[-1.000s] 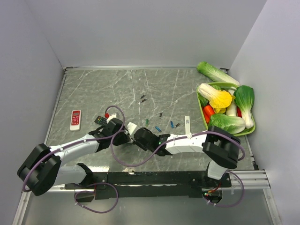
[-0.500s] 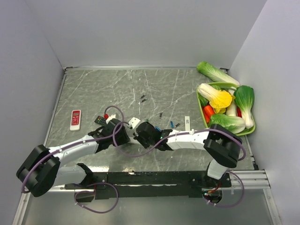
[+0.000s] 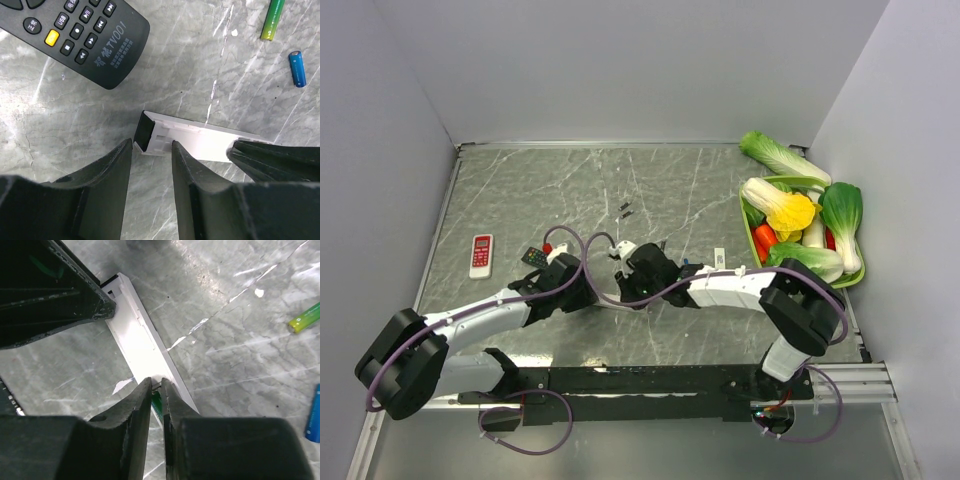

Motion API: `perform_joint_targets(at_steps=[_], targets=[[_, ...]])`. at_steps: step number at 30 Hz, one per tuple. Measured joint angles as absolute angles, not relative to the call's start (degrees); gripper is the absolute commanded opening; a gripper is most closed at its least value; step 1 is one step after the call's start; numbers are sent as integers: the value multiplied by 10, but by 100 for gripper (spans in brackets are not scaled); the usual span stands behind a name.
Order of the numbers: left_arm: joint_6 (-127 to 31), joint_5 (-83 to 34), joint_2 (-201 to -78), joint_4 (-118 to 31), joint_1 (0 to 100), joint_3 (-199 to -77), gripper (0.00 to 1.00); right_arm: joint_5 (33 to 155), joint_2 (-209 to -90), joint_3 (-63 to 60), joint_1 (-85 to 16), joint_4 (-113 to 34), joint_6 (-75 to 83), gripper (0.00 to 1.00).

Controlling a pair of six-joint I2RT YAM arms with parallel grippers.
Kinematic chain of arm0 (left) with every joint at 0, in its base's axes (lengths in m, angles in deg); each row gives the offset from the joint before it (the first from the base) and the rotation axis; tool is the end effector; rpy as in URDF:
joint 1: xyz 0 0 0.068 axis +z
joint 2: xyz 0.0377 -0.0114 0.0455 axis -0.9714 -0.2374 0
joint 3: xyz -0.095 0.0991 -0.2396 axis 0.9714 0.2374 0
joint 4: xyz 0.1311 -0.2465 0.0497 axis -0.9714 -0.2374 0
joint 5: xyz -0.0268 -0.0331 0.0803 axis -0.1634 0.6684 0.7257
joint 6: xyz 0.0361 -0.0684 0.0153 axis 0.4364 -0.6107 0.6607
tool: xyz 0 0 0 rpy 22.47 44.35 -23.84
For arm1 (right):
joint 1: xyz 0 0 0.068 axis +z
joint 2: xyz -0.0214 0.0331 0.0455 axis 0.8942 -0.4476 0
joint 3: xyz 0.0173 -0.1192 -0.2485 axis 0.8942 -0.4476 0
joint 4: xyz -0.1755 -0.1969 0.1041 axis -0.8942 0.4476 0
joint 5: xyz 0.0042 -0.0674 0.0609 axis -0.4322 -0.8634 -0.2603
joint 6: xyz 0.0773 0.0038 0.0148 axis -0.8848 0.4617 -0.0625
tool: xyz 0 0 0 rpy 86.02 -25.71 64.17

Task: Load the batteries into the remote control
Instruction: Load the battery into the remote control.

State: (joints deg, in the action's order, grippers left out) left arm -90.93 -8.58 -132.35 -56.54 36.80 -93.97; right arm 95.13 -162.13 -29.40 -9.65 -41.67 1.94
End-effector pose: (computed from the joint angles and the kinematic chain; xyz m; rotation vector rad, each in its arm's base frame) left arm 0.2017 -0.1544 0.1234 -0.3963 2.5075 -0.5354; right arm 0.2082 0.3017 0.1283 -1.0133 2.2367 0.6923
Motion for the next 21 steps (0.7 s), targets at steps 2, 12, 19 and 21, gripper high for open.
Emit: perform_joint_targets(at_steps=[2,12,19,21], targets=[[-909,-86,-1323,-565,368,-940,42,975,-1621,-299,-108,-422,14,24],[-909,-88,-1323,-565,368,-939,42,1056,-1628,-304,-145,-415,-4,31],[-909,-88,-1314,-566,368,-934,42,1069,-1626,-305,-153,-407,-3,42],[-909,-87,-1313,-567,368,-933,42,1073,-1623,-305,-153,-403,-1,48]])
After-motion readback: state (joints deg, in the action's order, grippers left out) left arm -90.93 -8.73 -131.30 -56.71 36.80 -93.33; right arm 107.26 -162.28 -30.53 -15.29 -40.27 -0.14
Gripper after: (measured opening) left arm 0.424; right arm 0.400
